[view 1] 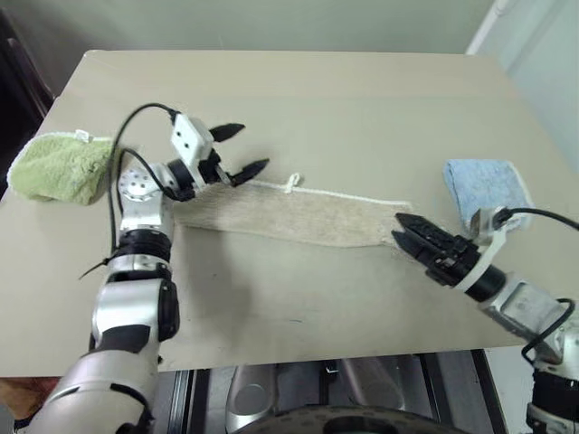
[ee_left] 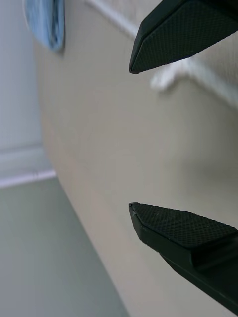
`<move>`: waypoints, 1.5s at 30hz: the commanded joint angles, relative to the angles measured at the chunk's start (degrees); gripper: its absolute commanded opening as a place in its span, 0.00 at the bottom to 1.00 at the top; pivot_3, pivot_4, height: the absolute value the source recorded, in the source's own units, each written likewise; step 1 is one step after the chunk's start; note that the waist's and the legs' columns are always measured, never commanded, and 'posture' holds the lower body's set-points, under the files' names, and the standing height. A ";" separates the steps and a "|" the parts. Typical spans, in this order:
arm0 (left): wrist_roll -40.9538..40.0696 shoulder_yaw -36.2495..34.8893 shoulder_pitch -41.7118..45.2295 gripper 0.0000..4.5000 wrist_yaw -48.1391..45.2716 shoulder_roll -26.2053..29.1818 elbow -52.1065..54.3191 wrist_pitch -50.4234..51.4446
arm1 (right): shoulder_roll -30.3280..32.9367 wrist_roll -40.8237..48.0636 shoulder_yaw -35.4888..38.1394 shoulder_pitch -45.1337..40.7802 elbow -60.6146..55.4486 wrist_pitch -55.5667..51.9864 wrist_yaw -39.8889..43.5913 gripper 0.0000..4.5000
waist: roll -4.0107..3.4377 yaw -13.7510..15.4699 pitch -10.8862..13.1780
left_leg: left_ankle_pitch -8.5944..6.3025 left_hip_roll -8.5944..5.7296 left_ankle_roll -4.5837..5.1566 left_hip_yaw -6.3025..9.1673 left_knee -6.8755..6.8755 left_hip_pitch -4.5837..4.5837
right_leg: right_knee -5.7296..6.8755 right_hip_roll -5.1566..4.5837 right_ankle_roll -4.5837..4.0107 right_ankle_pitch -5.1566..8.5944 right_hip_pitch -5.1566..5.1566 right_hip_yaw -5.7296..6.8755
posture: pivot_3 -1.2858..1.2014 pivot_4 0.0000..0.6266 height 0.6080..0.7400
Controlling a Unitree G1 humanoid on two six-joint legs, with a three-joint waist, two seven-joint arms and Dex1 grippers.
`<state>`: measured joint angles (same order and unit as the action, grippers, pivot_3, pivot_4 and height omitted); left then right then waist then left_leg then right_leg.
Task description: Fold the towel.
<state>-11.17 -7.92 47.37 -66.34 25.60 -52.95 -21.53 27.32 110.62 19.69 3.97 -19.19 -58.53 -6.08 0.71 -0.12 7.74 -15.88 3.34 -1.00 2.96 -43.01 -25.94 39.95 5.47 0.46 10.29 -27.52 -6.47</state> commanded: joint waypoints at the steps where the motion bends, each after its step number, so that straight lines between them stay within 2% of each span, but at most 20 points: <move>1: -1.97 1.35 -2.75 1.00 -2.48 -0.18 8.02 3.01 | 0.55 2.38 -2.12 3.78 -4.32 3.39 -2.01 0.98 | 0.00 0.01 0.00 | 0.00 0.00 0.01 0.00 -0.01 -0.01 | -0.06 -0.01 0.02 -0.02 0.04 0.00 | 0.52 0.24 0.72; 9: -7.58 5.12 -11.85 1.00 -9.25 0.48 25.05 15.78 | 2.05 2.38 -3.26 9.20 -4.41 7.79 -3.19 0.98 | -0.04 0.02 0.00 | -0.14 0.04 0.25 0.01 0.01 -0.07 | -0.90 -0.08 -0.15 -0.10 0.33 -0.05 | 0.52 0.24 0.72; 16: -8.71 9.27 -15.86 1.00 -15.80 6.57 35.55 24.66 | 3.73 2.38 -2.63 8.27 -0.87 10.08 -5.19 0.98 | -0.06 0.06 0.00 | -0.26 0.06 0.45 -0.06 0.01 -0.11 | -1.10 -0.13 -0.17 -0.12 0.35 -0.11 | 0.52 0.24 0.72; 22: -9.30 11.15 -15.00 1.00 -17.73 10.58 41.07 29.85 | 2.90 2.38 -0.80 8.13 1.40 10.64 -6.19 0.98 | -0.06 0.27 0.00 | -0.29 0.08 0.48 -0.04 0.05 -0.12 | -1.09 -0.14 -0.29 -0.06 0.33 -0.11 | 0.52 0.24 0.72; 33: -8.19 11.34 -13.95 1.00 -13.91 9.00 41.17 29.51 | 2.74 2.38 2.41 4.21 7.18 13.00 -9.05 0.98 | -0.07 0.34 0.00 | -0.29 0.05 0.50 -0.06 0.02 -0.11 | -1.11 -0.29 -0.27 -0.07 0.37 -0.15 | 0.52 0.24 0.72; 41: -5.48 11.76 -14.22 1.00 -12.21 9.48 38.34 26.36 | 5.97 2.38 3.86 2.73 11.22 10.71 -5.99 0.98 | -0.07 0.49 0.00 | -0.32 0.01 0.54 -0.08 0.05 -0.12 | -1.12 -0.36 -0.26 -0.03 0.36 -0.15 | 0.52 0.24 0.72; 43: -5.82 11.50 -14.33 1.00 -12.04 9.36 38.35 26.70 | 6.41 2.37 3.38 2.58 10.90 10.15 -5.65 0.89 | -0.07 0.49 0.01 | -0.32 -0.01 0.55 -0.08 0.05 -0.13 | -1.13 -0.38 -0.25 -0.03 0.36 -0.15 | 0.52 0.24 0.72; 45: -5.78 11.44 -14.31 1.00 -11.79 9.30 38.24 26.67 | 6.75 2.12 2.79 2.68 10.35 9.70 -5.47 0.77 | -0.10 0.48 0.02 | -0.33 -0.01 0.55 -0.09 0.06 -0.16 | -1.13 -0.38 -0.25 -0.02 0.33 -0.15 | 0.52 0.24 0.72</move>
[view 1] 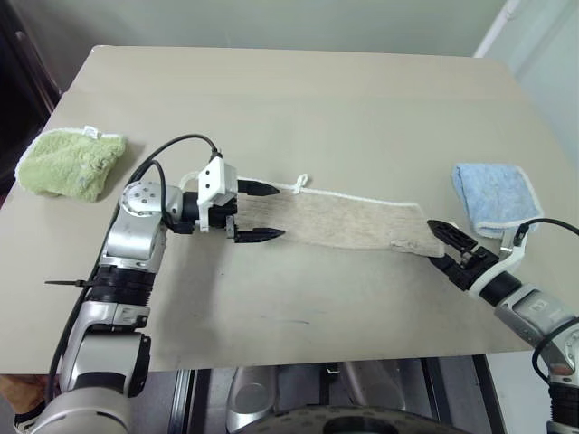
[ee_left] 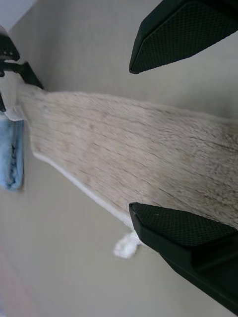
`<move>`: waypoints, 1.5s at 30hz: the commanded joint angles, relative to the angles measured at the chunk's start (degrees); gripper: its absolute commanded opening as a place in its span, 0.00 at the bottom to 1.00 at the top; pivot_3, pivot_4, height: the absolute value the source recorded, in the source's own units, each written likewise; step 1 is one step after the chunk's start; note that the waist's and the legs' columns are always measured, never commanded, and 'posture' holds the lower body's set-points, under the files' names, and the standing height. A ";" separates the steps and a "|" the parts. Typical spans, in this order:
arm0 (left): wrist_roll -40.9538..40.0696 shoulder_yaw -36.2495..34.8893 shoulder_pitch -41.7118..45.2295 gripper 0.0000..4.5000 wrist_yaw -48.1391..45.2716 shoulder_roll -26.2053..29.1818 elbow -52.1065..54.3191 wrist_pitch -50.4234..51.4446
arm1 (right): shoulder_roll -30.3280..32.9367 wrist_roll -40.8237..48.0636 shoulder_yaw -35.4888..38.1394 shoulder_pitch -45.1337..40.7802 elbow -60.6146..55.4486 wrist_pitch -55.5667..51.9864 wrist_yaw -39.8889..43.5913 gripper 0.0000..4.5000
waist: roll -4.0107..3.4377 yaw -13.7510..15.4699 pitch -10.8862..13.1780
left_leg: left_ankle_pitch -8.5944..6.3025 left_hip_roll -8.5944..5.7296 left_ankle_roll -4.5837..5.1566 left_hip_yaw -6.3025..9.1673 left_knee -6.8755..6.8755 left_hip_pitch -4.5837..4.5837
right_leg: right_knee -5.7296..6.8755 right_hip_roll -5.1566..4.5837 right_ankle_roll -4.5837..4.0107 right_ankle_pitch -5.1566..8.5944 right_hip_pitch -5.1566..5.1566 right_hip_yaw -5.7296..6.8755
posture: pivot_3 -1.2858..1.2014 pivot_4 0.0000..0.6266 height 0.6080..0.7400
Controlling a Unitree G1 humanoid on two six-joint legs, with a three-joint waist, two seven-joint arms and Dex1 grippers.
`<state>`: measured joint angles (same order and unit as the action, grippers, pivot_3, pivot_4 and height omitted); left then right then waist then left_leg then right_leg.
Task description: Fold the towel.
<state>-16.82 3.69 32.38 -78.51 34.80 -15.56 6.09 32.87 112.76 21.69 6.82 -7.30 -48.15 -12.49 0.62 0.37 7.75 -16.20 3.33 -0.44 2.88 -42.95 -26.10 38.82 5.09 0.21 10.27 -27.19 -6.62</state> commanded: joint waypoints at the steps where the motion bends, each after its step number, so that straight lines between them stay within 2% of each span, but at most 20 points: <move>1: 0.13 -0.05 0.63 1.00 0.38 0.11 0.52 -1.44 | 1.20 -0.49 0.31 -0.09 -1.74 -0.94 0.98 0.70 | -0.01 -0.04 0.00 | -0.01 0.00 0.01 0.00 0.02 0.00 | 0.00 0.00 -0.01 0.00 -0.01 0.00 | 0.52 0.24 0.72; 6: 0.60 0.09 0.36 1.00 0.41 -0.08 -0.44 -2.67 | 1.17 -0.28 -0.77 -0.13 -2.84 -2.04 1.12 0.32 | -0.02 -0.04 0.01 | -0.01 0.00 0.02 -0.01 0.12 0.02 | 0.01 0.00 -0.03 0.02 -0.04 0.01 | 0.52 0.24 0.72; 16: 1.02 -0.07 0.70 1.00 0.30 0.06 -2.27 -4.48 | 1.58 -0.17 -0.33 0.50 -4.11 -1.76 0.17 0.32 | -0.02 -0.04 0.01 | -0.01 0.00 0.02 -0.02 0.18 0.03 | 0.00 0.00 -0.01 0.03 -0.06 0.01 | 0.52 0.24 0.72; 19: 1.08 -0.07 1.36 1.00 0.44 -0.03 -2.68 -4.40 | 3.98 -2.15 0.44 1.33 -3.57 -2.89 0.86 0.20 | -0.03 -0.03 0.02 | -0.01 0.00 0.02 -0.03 0.19 0.03 | 0.00 0.00 0.01 0.04 -0.06 0.01 | 0.52 0.24 0.72; 21: 1.18 -0.03 1.69 1.00 0.41 -0.11 -3.04 -4.65 | 6.11 -1.54 1.60 1.89 -2.63 -3.97 2.10 0.04 | -0.04 -0.01 0.02 | -0.01 0.00 0.02 -0.03 0.19 0.03 | 0.00 -0.01 0.01 0.04 -0.05 0.00 | 0.52 0.24 0.72; 22: 1.19 -0.01 1.87 1.00 0.31 -0.17 -3.31 -4.83 | 7.53 -0.95 2.41 2.10 -1.95 -4.59 2.83 0.01 | -0.03 -0.01 0.02 | -0.01 -0.01 0.01 -0.03 0.20 0.03 | -0.01 -0.02 0.01 0.05 -0.05 0.00 | 0.52 0.24 0.72; 32: 1.49 0.18 3.12 1.00 -0.24 -0.58 -5.70 -6.60 | 15.59 -3.17 4.91 0.48 -0.68 -8.55 8.82 0.01 | -0.05 0.00 0.03 | -0.01 -0.17 0.02 -0.02 0.23 0.02 | -0.01 -0.10 0.08 0.12 -0.04 -0.01 | 0.52 0.24 0.72; 37: 1.28 -0.38 3.77 1.00 0.13 -0.44 -5.93 -6.59 | 21.17 -9.47 4.10 0.17 -5.79 -11.84 13.03 0.01 | -0.07 0.02 0.03 | -0.03 -0.25 0.06 -0.02 0.26 0.02 | -0.01 -0.19 0.26 0.13 -0.02 0.00 | 0.52 0.24 0.72; 40: 1.64 -0.46 4.36 1.00 0.38 -0.45 -6.97 -7.29 | 24.70 -17.03 1.99 -1.30 -11.88 -12.99 17.64 0.01 | -0.11 -0.01 0.03 | -0.08 -0.29 0.13 -0.04 0.26 0.02 | -0.01 -0.22 0.45 0.01 -0.04 -0.01 | 0.52 0.24 0.72; 45: 2.33 0.04 4.36 1.00 0.76 -0.92 -8.51 -8.91 | 23.16 -18.65 -0.32 -7.12 -16.65 -11.00 18.37 0.01 | -0.11 -0.06 0.03 | -0.09 -0.31 0.15 -0.05 0.26 0.03 | 0.00 -0.23 0.48 -0.02 -0.04 0.00 | 0.52 0.24 0.72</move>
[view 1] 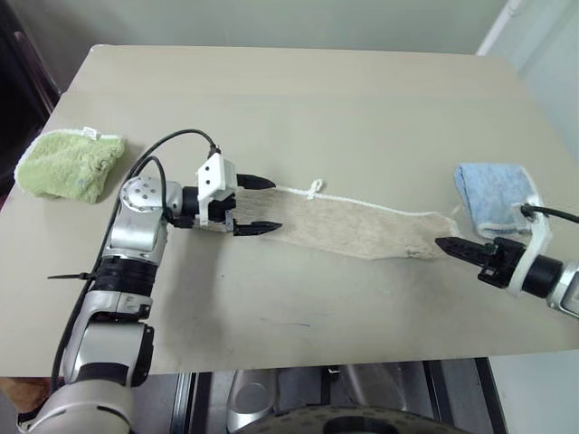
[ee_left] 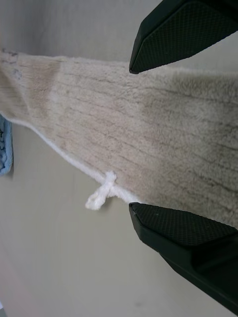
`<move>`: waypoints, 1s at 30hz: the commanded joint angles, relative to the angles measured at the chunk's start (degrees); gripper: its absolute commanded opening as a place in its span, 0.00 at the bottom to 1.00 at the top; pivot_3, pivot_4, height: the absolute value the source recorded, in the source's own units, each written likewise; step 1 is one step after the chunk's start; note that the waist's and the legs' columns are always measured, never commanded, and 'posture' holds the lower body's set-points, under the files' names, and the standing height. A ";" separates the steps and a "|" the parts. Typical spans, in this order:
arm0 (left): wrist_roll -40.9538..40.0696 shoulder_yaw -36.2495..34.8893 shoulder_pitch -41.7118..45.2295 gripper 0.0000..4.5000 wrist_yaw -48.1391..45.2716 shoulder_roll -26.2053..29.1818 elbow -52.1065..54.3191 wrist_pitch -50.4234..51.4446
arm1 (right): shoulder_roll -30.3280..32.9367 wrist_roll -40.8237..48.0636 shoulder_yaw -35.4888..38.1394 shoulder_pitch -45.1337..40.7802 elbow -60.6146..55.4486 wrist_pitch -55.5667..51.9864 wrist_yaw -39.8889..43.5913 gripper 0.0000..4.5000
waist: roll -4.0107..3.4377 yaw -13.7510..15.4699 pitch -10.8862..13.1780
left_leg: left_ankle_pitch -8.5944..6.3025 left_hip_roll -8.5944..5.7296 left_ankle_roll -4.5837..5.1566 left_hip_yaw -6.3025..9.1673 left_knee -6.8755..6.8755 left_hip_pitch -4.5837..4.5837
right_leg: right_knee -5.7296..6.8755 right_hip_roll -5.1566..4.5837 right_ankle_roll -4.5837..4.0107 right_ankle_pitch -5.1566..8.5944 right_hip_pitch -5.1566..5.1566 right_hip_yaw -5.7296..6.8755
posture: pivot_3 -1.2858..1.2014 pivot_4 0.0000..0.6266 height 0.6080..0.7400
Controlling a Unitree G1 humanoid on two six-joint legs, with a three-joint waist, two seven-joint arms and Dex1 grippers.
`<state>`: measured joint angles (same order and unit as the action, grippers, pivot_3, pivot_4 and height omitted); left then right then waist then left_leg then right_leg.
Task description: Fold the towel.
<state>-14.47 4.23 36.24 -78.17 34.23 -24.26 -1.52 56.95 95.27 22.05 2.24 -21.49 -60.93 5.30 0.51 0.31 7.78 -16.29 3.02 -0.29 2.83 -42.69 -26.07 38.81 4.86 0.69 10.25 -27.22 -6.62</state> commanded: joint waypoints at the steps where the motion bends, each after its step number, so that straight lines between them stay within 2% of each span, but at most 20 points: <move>1: -0.03 -0.37 0.25 1.00 0.61 -0.51 0.52 -1.28 | -1.20 -1.15 -1.47 -3.95 -3.02 2.00 0.08 0.01 | 0.00 0.02 0.00 | 0.00 0.00 0.00 0.00 0.00 0.00 | 0.00 0.00 0.01 -0.01 0.00 0.00 | 0.52 0.24 0.72; 6: -0.03 -0.18 -0.52 1.00 1.04 -0.86 1.17 -1.36 | -2.13 0.44 -5.22 -10.53 -5.02 2.46 -2.03 0.01 | -0.01 0.04 0.01 | 0.01 -0.04 0.02 -0.02 -0.01 -0.01 | 0.00 -0.04 0.11 -0.06 -0.02 -0.01 | 0.52 0.24 0.72; 11: 0.06 -0.12 -0.62 1.00 1.52 -1.08 1.29 -1.52 | -4.96 -4.25 -13.95 -20.36 -6.03 1.55 -2.26 0.01 | -0.01 -0.10 0.01 | 0.02 -0.04 0.05 -0.02 0.00 0.01 | 0.05 -0.05 0.09 -0.08 -0.04 0.01 | 0.52 0.24 0.72; 15: 0.13 -0.07 -0.86 1.00 1.83 -1.33 1.55 -1.58 | -10.26 -8.88 -22.02 -28.02 -4.33 -0.35 -2.41 0.01 | -0.01 -0.27 0.00 | 0.06 -0.03 0.11 -0.03 0.00 0.03 | 0.12 -0.05 -0.03 -0.17 -0.11 0.02 | 0.52 0.24 0.72; 23: 0.33 -0.63 -1.47 1.00 2.43 -0.64 1.95 -1.77 | -18.61 -19.28 -29.59 -32.75 1.32 -3.62 -1.35 0.01 | 0.00 -0.23 0.00 | 0.09 -0.04 0.16 -0.08 -0.01 -0.01 | 0.16 -0.15 -0.31 -0.33 -0.18 0.04 | 0.52 0.24 0.72; 30: 0.23 -1.05 -1.43 1.00 2.88 0.10 1.98 -1.68 | -26.08 -26.00 -31.81 -36.13 4.22 -5.07 0.54 0.01 | 0.00 -0.49 0.00 | 0.09 -0.04 0.16 -0.10 0.02 -0.04 | 0.24 -0.15 -0.41 -0.37 -0.33 0.04 | 0.52 0.24 0.72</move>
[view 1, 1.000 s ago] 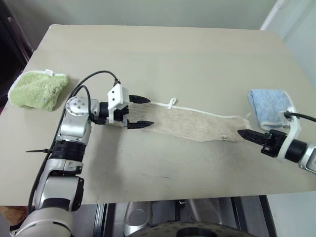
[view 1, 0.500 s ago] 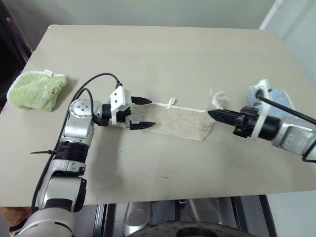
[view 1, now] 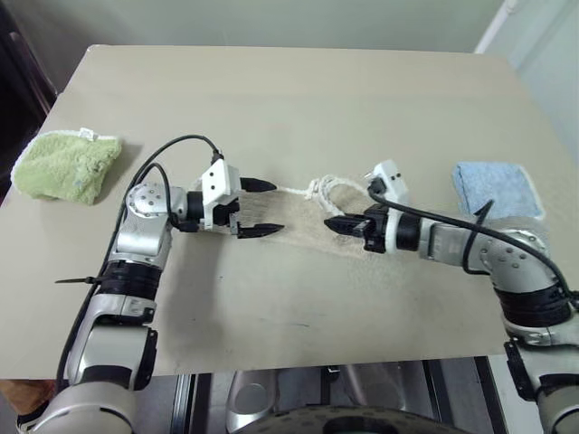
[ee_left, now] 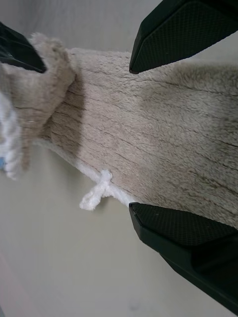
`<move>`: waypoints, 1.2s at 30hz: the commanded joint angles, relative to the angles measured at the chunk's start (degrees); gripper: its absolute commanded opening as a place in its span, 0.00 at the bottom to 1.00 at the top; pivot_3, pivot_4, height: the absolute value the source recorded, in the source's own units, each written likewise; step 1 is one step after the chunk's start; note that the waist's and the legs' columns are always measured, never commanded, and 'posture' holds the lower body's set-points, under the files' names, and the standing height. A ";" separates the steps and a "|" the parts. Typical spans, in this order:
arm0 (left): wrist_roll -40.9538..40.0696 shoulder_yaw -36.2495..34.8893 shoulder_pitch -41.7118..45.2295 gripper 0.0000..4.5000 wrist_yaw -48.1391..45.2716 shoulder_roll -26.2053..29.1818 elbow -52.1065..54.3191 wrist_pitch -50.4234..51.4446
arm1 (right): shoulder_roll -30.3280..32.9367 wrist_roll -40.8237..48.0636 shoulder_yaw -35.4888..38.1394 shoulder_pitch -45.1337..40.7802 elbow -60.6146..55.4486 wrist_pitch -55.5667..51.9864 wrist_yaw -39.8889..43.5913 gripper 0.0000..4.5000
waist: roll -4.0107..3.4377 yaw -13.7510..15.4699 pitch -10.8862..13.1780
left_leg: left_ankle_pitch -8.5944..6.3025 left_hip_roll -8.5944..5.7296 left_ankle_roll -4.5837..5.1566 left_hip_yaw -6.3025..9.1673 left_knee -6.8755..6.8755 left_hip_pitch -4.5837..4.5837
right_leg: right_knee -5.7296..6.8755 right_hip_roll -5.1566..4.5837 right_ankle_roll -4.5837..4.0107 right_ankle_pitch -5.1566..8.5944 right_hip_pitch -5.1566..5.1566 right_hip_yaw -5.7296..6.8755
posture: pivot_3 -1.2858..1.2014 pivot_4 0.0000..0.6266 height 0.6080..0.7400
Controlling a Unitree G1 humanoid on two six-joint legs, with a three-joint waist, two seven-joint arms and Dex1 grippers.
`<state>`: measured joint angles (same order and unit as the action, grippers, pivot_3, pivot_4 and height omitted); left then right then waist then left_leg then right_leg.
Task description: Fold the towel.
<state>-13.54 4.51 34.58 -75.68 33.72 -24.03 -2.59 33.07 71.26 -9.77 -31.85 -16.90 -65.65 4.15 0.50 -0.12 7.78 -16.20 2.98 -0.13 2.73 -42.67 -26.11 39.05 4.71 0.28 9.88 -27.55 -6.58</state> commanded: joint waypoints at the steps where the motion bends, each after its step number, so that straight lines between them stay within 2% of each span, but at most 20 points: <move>1: -0.74 -1.36 0.26 1.00 0.46 0.64 1.69 -0.63 | -3.30 -3.16 -0.60 -2.43 0.07 -0.58 2.01 0.01 | 0.00 -0.07 0.00 | 0.00 0.00 0.01 0.00 0.01 0.00 | 0.01 0.01 -0.02 -0.01 -0.01 0.00 | 0.52 0.24 0.72; 6: -0.67 -1.42 0.61 1.00 0.51 0.66 0.92 -1.08 | -6.95 -8.81 -2.83 -2.96 2.95 -2.18 4.03 0.01 | 0.00 -0.03 0.00 | 0.01 0.01 0.02 0.01 0.01 0.00 | 0.01 0.00 -0.08 0.00 -0.22 0.04 | 0.52 0.24 0.72; 16: -0.71 -1.57 0.96 1.00 0.62 0.89 -0.11 -2.12 | -10.55 -15.32 -1.35 -2.60 3.93 -3.75 6.82 0.01 | 0.00 -0.05 0.00 | 0.02 0.01 0.00 -0.01 0.01 -0.07 | 0.08 -0.01 -0.16 -0.01 -0.29 0.03 | 0.52 0.24 0.72; 20: -1.07 -1.62 1.00 1.00 0.64 0.97 0.57 -1.63 | -10.84 -16.77 -0.44 -2.53 3.51 -3.53 8.47 0.23 | 0.00 -0.05 0.00 | 0.02 0.01 0.00 0.00 0.00 -0.07 | 0.09 -0.01 -0.19 -0.02 -0.30 0.03 | 0.52 0.24 0.72; 30: -1.35 -1.65 1.63 1.00 0.79 0.94 0.94 -0.87 | -11.97 -20.31 0.64 -2.41 2.94 -3.76 10.81 0.99 | 0.00 -0.06 0.00 | 0.03 0.01 0.00 -0.01 0.00 -0.07 | 0.13 0.00 -0.22 -0.01 -0.30 0.03 | 0.52 0.24 0.72; 36: -1.38 -1.62 1.62 1.00 0.81 0.96 0.95 -0.86 | -12.62 -21.61 1.15 -2.32 2.75 -4.36 11.68 1.00 | 0.00 -0.06 0.00 | 0.04 0.01 -0.02 -0.02 0.00 -0.07 | 0.16 0.00 -0.23 0.00 -0.30 0.03 | 0.52 0.24 0.72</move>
<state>-13.91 4.21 35.05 -74.88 34.31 -24.78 -3.37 20.80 49.85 -10.12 -34.17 -12.18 -70.01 14.76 0.50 -0.18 7.78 -16.15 2.99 -0.15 2.71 -42.67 -26.18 39.23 4.71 0.05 9.87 -27.85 -6.55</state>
